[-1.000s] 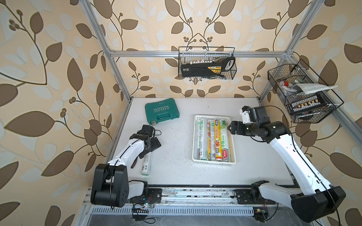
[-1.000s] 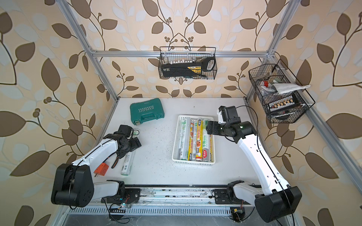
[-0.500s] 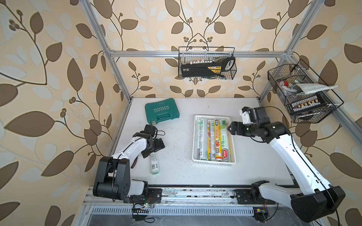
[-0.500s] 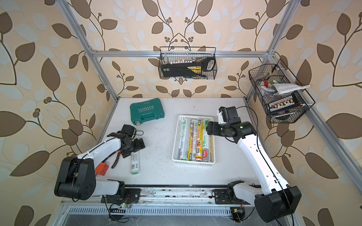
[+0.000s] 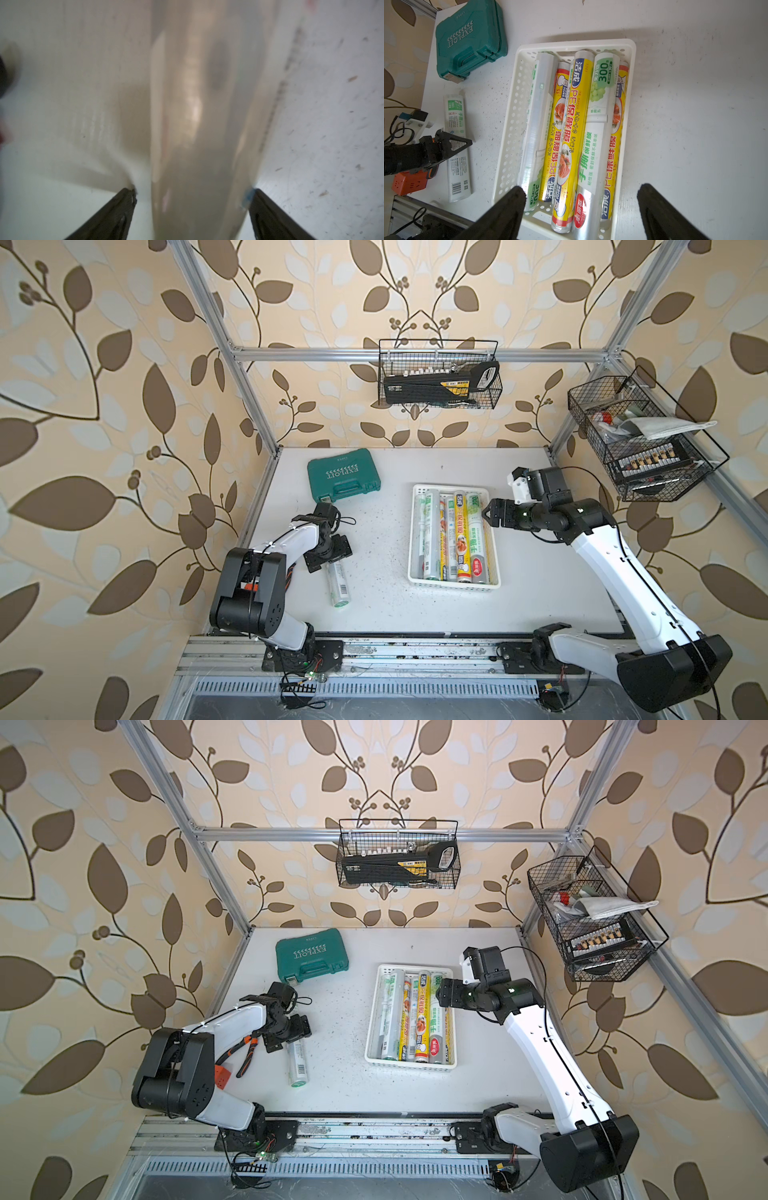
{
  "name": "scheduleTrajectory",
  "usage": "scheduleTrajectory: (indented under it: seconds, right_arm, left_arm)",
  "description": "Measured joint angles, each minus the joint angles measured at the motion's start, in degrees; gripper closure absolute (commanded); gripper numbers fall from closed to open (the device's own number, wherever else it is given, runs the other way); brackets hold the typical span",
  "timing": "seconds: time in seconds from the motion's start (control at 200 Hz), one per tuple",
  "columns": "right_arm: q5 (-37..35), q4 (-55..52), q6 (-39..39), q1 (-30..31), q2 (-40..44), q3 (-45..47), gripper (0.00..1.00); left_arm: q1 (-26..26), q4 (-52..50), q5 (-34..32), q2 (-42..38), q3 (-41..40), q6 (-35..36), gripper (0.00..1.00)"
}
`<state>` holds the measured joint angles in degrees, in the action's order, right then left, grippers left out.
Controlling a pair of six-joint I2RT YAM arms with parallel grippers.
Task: Put the plastic wrap into the basket
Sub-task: Pick up the plastic wrap from the center of the board.
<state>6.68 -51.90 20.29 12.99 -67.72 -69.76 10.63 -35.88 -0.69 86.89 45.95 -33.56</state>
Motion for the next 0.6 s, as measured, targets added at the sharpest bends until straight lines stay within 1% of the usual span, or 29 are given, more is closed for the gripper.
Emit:
scheduleTrajectory:
  seconds: [0.08, 0.115, 0.145, 0.355, 0.485, 0.6]
  right_arm:
    - [0.0, 0.0, 0.0, 0.0, 0.0, 0.0, 0.13]
    - [0.0, 0.0, 0.0, 0.0, 0.0, 0.0, 0.13]
    - [0.0, 0.0, 0.0, 0.0, 0.0, 0.0, 0.13]
    - [0.0, 0.0, 0.0, 0.0, 0.0, 0.0, 0.13]
    - [0.0, 0.0, 0.0, -0.2, 0.0, 0.0, 0.13]
    - [0.0, -0.1, 0.0, -0.4, -0.1, 0.0, 0.13]
  left_arm:
    - [0.0, 0.0, -0.3, 0.4, 0.2, 0.8, 0.37]
    - [0.0, 0.1, -0.2, 0.5, 0.3, 0.8, 0.43]
    - [0.0, 0.1, -0.4, 0.6, 0.4, 0.9, 0.46]
    - [0.0, -0.2, -0.4, 0.7, 0.6, 0.7, 0.53]
    - [0.0, -1.1, -0.1, -0.4, 0.8, 0.8, 0.54]
    - [0.3, -3.3, 0.6, -2.9, 1.9, 0.9, 0.55]
